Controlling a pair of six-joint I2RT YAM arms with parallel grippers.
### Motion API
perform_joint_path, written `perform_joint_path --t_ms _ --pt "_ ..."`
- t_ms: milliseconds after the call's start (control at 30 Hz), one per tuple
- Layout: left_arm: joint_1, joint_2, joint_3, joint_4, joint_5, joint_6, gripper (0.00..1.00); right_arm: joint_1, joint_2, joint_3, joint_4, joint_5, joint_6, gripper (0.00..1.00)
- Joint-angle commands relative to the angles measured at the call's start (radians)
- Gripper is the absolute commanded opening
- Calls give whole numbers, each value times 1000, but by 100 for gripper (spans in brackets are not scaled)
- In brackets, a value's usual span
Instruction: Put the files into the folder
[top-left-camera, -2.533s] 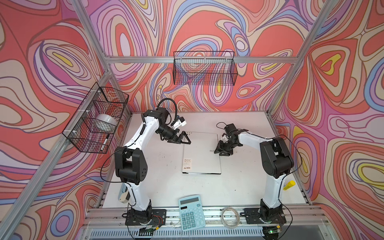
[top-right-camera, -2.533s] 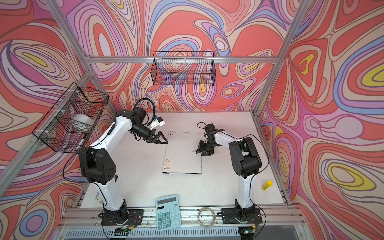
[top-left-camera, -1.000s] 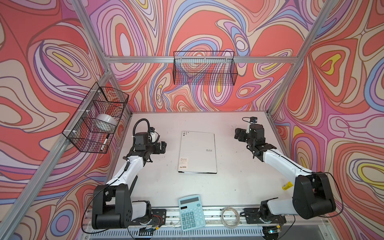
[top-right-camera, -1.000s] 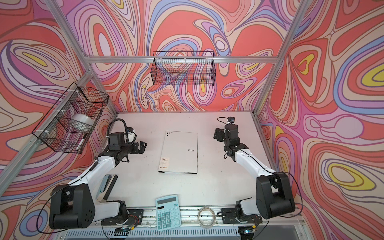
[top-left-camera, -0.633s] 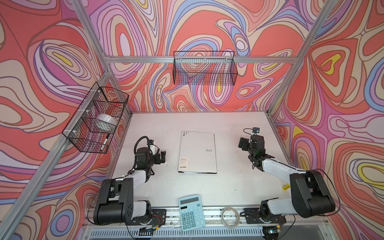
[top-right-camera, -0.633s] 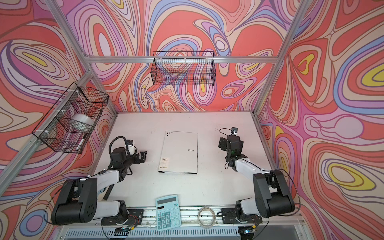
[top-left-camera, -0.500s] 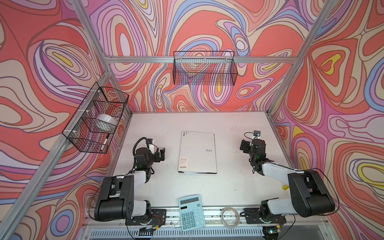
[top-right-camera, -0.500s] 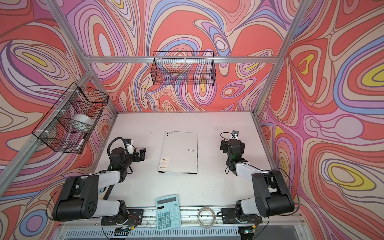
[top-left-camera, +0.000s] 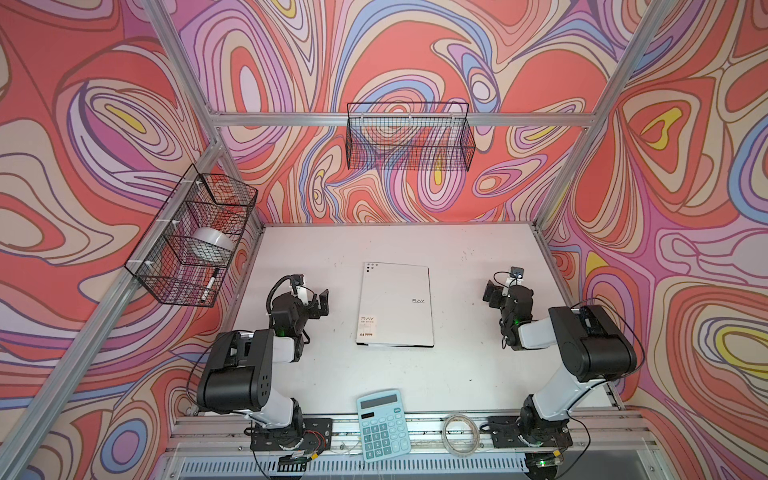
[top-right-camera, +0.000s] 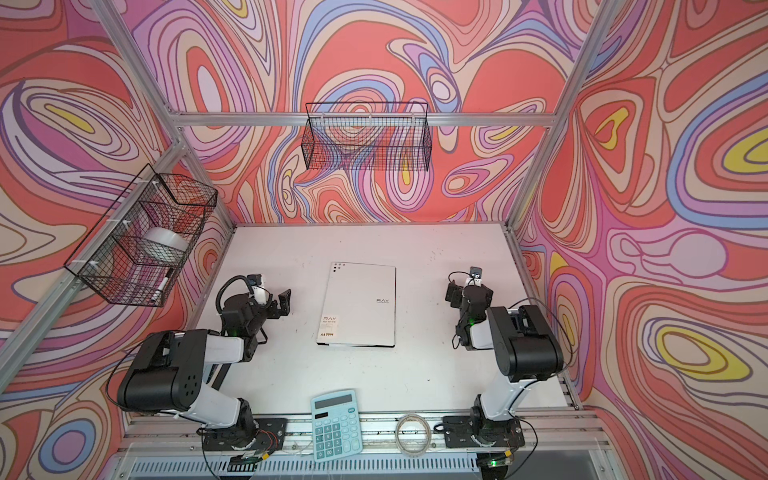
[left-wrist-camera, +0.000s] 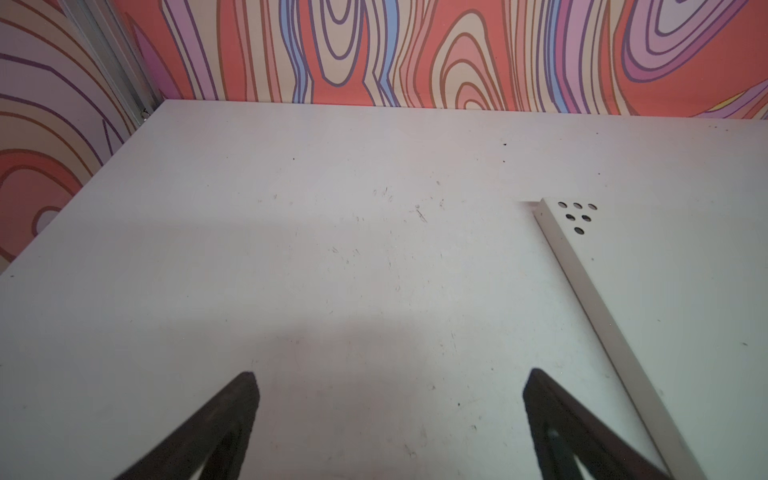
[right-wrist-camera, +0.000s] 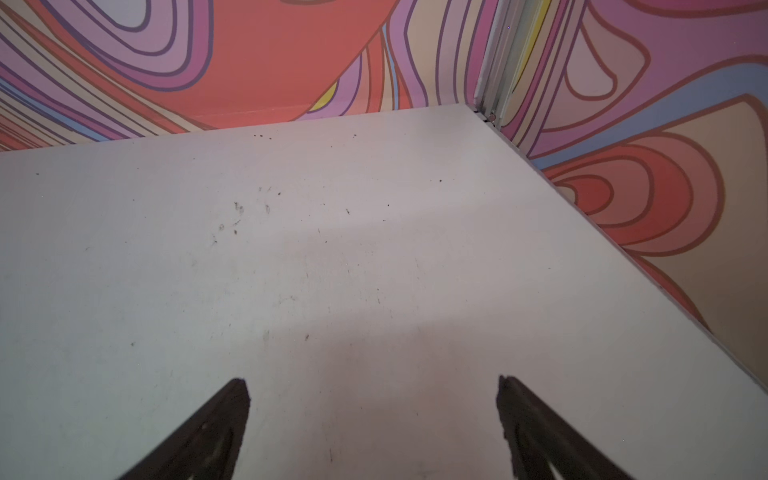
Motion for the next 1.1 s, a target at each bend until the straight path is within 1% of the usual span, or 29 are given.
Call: perform_joint_path --t_ms 0,600,867,967,1067 --pt "-3 4 13 -7 -22 -4 100 -8 2 13 69 -31 1 98" --pt "-5 5 16 -13 -21 -2 100 -8 -1 14 62 -26 -7 99" --pt "-14 4 22 -26 -36 4 100 -8 -1 14 61 -26 -6 98" --pt "-34 5 36 -54 -82 16 100 -8 -1 13 62 -26 -6 99" --pt "-37 3 27 -38 -78 16 100 -8 -1 13 61 -26 -6 98"
